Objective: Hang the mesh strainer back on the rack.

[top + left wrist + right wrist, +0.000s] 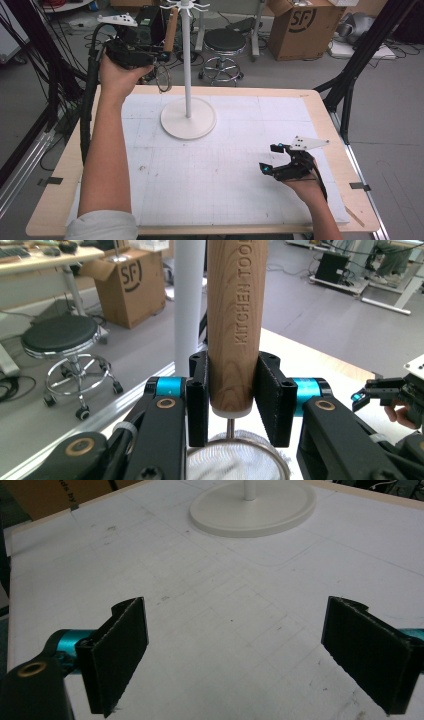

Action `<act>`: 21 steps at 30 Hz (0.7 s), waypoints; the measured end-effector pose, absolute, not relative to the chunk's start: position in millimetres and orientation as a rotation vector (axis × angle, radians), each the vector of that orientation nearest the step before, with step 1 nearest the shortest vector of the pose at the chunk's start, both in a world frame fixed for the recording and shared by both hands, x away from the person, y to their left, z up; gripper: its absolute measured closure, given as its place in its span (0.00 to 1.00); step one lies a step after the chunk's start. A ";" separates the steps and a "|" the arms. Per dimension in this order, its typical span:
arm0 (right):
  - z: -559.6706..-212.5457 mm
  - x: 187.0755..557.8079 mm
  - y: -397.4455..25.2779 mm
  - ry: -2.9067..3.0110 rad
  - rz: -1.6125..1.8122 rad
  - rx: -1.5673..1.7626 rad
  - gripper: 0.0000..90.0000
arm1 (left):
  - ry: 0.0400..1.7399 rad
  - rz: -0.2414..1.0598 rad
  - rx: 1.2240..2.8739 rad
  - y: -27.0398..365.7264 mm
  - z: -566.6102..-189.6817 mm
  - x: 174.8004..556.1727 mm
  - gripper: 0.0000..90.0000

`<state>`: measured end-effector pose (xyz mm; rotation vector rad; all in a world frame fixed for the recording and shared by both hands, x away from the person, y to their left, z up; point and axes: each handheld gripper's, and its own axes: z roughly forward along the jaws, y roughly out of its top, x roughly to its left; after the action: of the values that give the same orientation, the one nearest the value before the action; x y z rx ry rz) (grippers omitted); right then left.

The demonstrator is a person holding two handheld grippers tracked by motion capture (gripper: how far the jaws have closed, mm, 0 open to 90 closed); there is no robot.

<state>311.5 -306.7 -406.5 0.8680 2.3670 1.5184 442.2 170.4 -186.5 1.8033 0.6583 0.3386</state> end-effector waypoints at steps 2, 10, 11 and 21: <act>-406.4 311.5 -307.2 2.367 1.520 0.869 0.12 | 0.658 0.333 1.810 167.6 -187.5 444.0 0.77; -406.0 311.3 -307.6 2.368 1.524 0.871 0.12 | 0.690 0.361 1.825 159.5 -190.4 448.6 0.76; -406.0 311.5 -308.0 2.363 1.524 0.869 0.12 | 0.695 0.369 1.827 158.5 -190.6 448.9 0.76; -405.1 310.4 -308.2 2.365 1.533 0.868 0.12 | 0.720 0.374 1.838 153.9 -192.6 449.7 0.59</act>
<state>310.4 -308.2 -405.1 0.8677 2.3654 1.5334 449.7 153.9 -192.6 1.8375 0.7201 0.3736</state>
